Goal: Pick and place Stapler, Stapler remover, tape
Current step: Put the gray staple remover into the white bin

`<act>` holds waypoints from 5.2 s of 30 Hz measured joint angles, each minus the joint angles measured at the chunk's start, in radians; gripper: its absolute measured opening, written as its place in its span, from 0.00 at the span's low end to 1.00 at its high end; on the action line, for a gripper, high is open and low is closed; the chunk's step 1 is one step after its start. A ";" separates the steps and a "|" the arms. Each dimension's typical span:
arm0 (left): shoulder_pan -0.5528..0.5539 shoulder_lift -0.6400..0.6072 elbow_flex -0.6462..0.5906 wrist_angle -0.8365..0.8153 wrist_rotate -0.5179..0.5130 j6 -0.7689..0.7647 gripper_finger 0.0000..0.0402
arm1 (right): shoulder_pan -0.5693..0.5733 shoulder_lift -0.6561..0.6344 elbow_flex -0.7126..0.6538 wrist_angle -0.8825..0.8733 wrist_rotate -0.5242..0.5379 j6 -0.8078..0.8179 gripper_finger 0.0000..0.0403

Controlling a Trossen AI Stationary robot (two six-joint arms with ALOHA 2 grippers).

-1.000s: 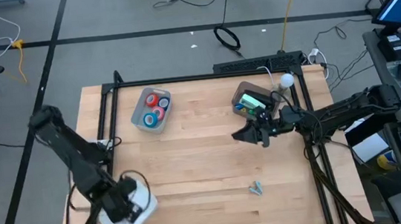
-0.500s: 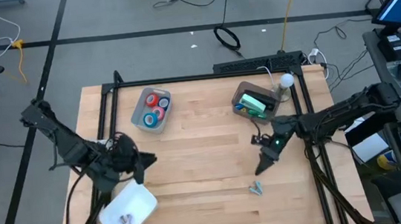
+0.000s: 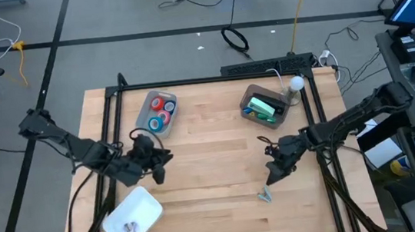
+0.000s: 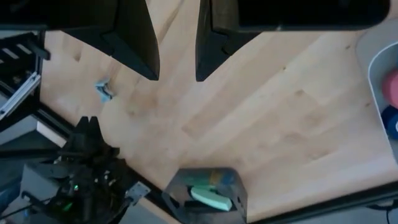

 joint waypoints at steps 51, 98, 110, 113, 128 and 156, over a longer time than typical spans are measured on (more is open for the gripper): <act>0.184 0.223 -0.002 0.347 0.224 0.306 0.26 | 0.179 0.269 0.001 0.085 0.283 -0.163 0.11; 0.233 0.392 0.000 0.895 0.653 0.515 0.26 | -0.085 0.265 0.220 0.639 0.252 -0.661 0.00; 0.261 0.393 -0.001 0.976 0.684 0.490 0.26 | -0.085 0.265 0.220 0.637 0.252 -0.683 0.00; 0.273 0.393 -0.001 0.976 0.684 0.467 0.26 | -0.085 0.265 0.220 0.638 0.253 -0.691 0.00; 0.277 0.420 -0.002 0.983 0.726 0.435 0.26 | -0.117 0.264 0.220 0.643 0.248 -0.707 0.00; 0.316 0.424 -0.002 0.964 0.846 0.391 0.26 | -0.124 0.265 0.219 0.580 0.158 -0.690 0.00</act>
